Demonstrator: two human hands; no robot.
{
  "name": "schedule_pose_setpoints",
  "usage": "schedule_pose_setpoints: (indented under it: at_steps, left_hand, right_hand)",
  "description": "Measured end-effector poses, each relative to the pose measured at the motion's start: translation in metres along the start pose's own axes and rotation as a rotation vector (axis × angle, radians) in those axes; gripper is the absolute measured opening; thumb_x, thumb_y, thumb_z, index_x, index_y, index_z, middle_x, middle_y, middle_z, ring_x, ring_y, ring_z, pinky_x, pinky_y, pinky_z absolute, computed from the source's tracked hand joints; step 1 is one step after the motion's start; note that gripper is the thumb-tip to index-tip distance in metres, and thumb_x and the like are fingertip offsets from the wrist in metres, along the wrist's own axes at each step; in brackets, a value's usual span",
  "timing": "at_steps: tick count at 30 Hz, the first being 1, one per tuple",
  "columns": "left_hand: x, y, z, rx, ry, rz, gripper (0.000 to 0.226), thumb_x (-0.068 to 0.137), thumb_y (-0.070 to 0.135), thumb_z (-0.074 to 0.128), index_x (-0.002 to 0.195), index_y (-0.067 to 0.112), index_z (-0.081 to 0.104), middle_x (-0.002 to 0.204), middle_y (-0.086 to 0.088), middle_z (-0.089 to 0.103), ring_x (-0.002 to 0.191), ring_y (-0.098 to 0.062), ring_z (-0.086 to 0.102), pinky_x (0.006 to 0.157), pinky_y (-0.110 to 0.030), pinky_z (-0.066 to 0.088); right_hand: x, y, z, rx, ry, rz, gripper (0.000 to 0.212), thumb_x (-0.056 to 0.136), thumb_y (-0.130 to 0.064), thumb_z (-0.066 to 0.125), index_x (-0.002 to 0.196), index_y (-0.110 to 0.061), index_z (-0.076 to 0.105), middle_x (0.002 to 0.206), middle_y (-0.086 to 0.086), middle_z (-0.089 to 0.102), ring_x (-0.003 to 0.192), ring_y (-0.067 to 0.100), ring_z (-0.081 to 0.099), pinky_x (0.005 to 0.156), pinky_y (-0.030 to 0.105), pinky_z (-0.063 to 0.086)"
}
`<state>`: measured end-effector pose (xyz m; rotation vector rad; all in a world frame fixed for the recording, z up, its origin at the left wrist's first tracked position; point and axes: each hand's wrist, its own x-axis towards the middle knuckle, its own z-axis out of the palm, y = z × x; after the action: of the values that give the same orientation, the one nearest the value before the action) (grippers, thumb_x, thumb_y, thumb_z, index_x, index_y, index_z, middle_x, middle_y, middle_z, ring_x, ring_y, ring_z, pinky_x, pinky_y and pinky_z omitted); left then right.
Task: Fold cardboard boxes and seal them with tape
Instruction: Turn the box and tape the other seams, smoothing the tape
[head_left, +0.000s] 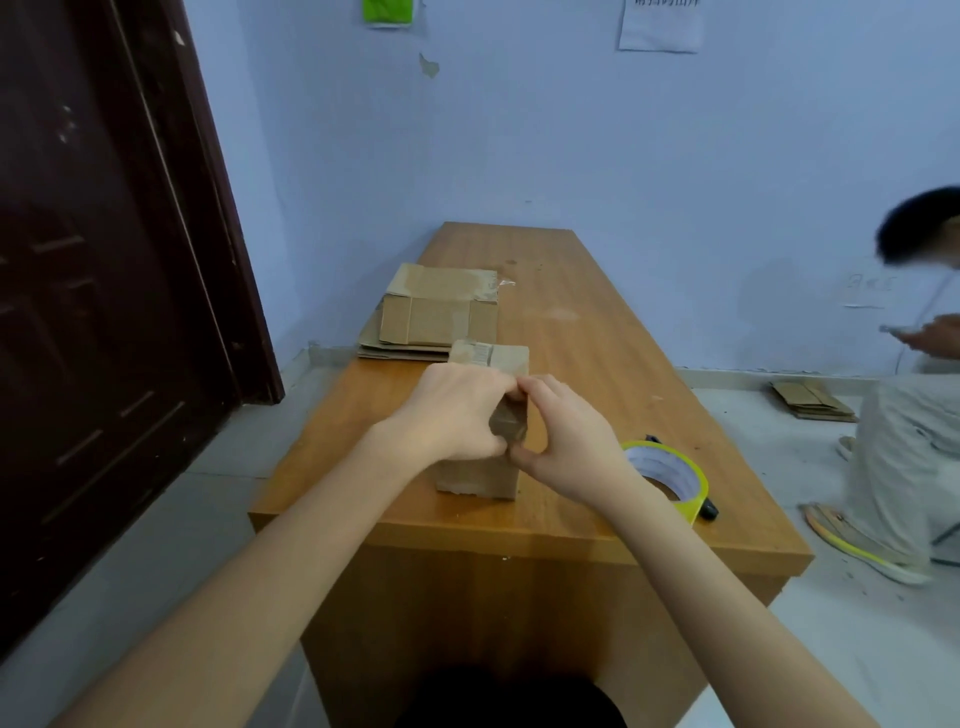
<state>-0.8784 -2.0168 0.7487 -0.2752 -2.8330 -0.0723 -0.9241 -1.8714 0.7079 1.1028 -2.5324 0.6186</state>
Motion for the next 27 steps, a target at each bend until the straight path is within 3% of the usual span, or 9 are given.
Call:
schedule_pose_setpoints:
  at_steps: [5,10,13,16,20,27]
  left_hand:
    - [-0.015,-0.018,-0.001,-0.132,-0.016,0.009,0.035,0.078,0.02,0.068,0.109,0.025,0.052,0.108,0.01,0.051,0.099,-0.014,0.054,0.072,-0.026,0.043]
    - [-0.037,-0.032,0.009,-0.052,0.09,0.012,0.037,0.088,0.021,0.063,0.123,0.028,0.053,0.125,0.013,0.052,0.116,-0.007,0.044,0.092,-0.026,0.044]
    - [-0.045,-0.04,0.012,-0.227,0.14,-0.065,0.035,0.09,0.023,0.061,0.125,0.026,0.056,0.127,0.013,0.053,0.102,-0.003,0.05,0.085,-0.025,0.048]
    - [-0.048,-0.04,0.019,-0.273,0.215,-0.031,0.033,0.09,0.018,0.062,0.123,0.021,0.061,0.123,0.009,0.058,0.095,-0.003,0.053,0.081,-0.02,0.047]
    - [-0.05,-0.039,0.03,-0.339,0.301,-0.011,0.03,0.087,0.013,0.064,0.117,0.016,0.065,0.119,0.004,0.062,0.093,-0.01,0.062,0.08,-0.032,0.056]
    - [-0.056,-0.046,0.042,-0.352,0.336,0.023,0.027,0.089,0.015,0.06,0.116,0.012,0.064,0.121,-0.001,0.062,0.095,-0.012,0.064,0.08,-0.036,0.057]
  right_hand:
    - [-0.003,-0.003,0.006,-0.002,0.094,-0.014,0.036,0.083,-0.023,0.062,0.118,-0.014,0.06,0.122,-0.002,0.059,0.1,0.024,0.06,0.078,0.035,0.049]
    - [-0.006,0.003,0.003,-0.053,0.113,-0.037,0.024,0.085,-0.019,0.059,0.107,-0.01,0.063,0.111,0.002,0.063,0.097,0.026,0.059,0.077,0.035,0.049]
    - [-0.008,0.007,-0.006,-0.067,0.047,-0.047,0.033,0.09,-0.022,0.055,0.121,-0.013,0.06,0.125,-0.002,0.059,0.112,0.018,0.053,0.088,0.03,0.047]
    - [-0.009,0.007,-0.01,-0.093,0.0,-0.078,0.038,0.092,-0.023,0.052,0.129,-0.013,0.057,0.134,-0.002,0.055,0.119,0.016,0.05,0.093,0.028,0.044]
    - [-0.008,0.006,-0.012,-0.112,-0.012,-0.095,0.037,0.093,-0.023,0.051,0.127,-0.012,0.059,0.133,0.0,0.057,0.117,0.017,0.052,0.094,0.027,0.043]
    - [-0.009,0.007,-0.005,-0.086,0.057,-0.138,0.03,0.089,-0.019,0.057,0.114,-0.007,0.067,0.121,0.004,0.065,0.105,0.022,0.059,0.084,0.029,0.048]
